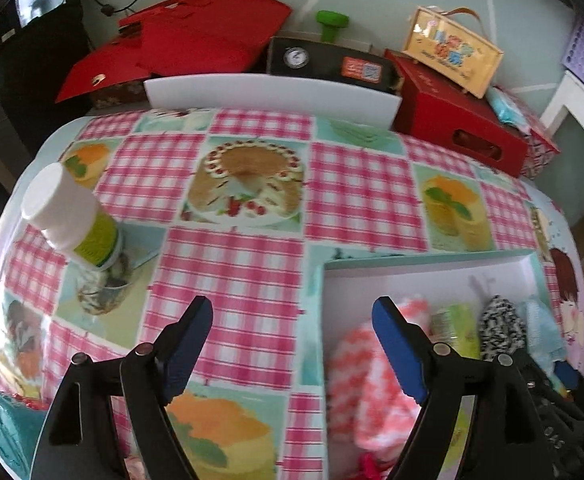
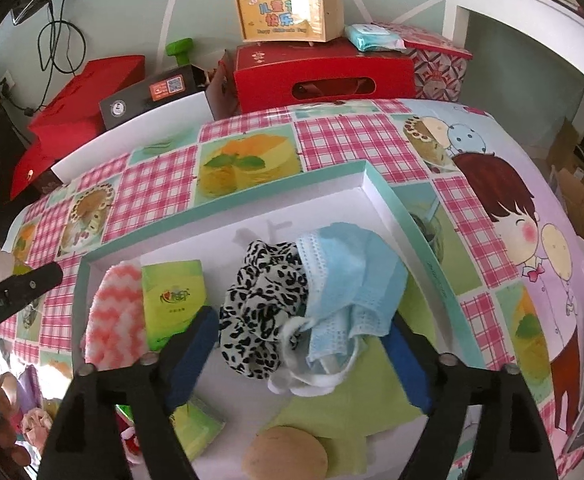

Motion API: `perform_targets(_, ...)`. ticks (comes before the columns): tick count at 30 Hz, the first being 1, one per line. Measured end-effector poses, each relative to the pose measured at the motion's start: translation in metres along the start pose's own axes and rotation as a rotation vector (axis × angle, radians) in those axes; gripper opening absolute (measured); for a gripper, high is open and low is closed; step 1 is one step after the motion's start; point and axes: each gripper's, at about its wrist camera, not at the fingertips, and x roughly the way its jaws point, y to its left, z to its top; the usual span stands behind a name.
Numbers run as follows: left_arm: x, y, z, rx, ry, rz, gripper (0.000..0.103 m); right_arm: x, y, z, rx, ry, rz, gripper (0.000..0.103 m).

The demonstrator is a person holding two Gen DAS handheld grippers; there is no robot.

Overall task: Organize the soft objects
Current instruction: 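Lower the green tissue pack into the tray with the left tool while the right tool drops the blue mask, then withdraw both tools from the tray toward the remaining pile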

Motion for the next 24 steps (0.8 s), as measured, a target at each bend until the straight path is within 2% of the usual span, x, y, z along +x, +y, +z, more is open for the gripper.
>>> perform_targets(1, 0.001, 0.003, -0.001, -0.004, 0.003, 0.01, 0.083, 0.0, 0.001, 0.0, -0.002, -0.002, 0.0, 0.089)
perform_targets(3, 0.002, 0.007, -0.002, -0.014, 0.007, 0.021, 0.084, 0.0, 0.003, 0.0, -0.005, -0.002, 0.003, 0.099)
perform_targets(4, 0.002, 0.01, -0.002, -0.018, 0.006, 0.027, 0.089, 0.0, 0.004, 0.0, -0.008, -0.004, 0.005, 0.102)
perform_targets(5, 0.001, 0.012, -0.003, -0.02, 0.002, 0.033, 0.095, -0.001, 0.005, 0.0, -0.013, -0.007, 0.006, 0.103)
perform_targets(9, -0.002, 0.019, -0.004, -0.03, -0.011, 0.055, 0.095, -0.003, 0.011, 0.0, -0.037, -0.023, 0.014, 0.103)
perform_targets(24, -0.017, 0.048, -0.019, -0.068, -0.016, 0.054, 0.095, -0.008, 0.031, -0.003, -0.086, -0.023, 0.027, 0.103)
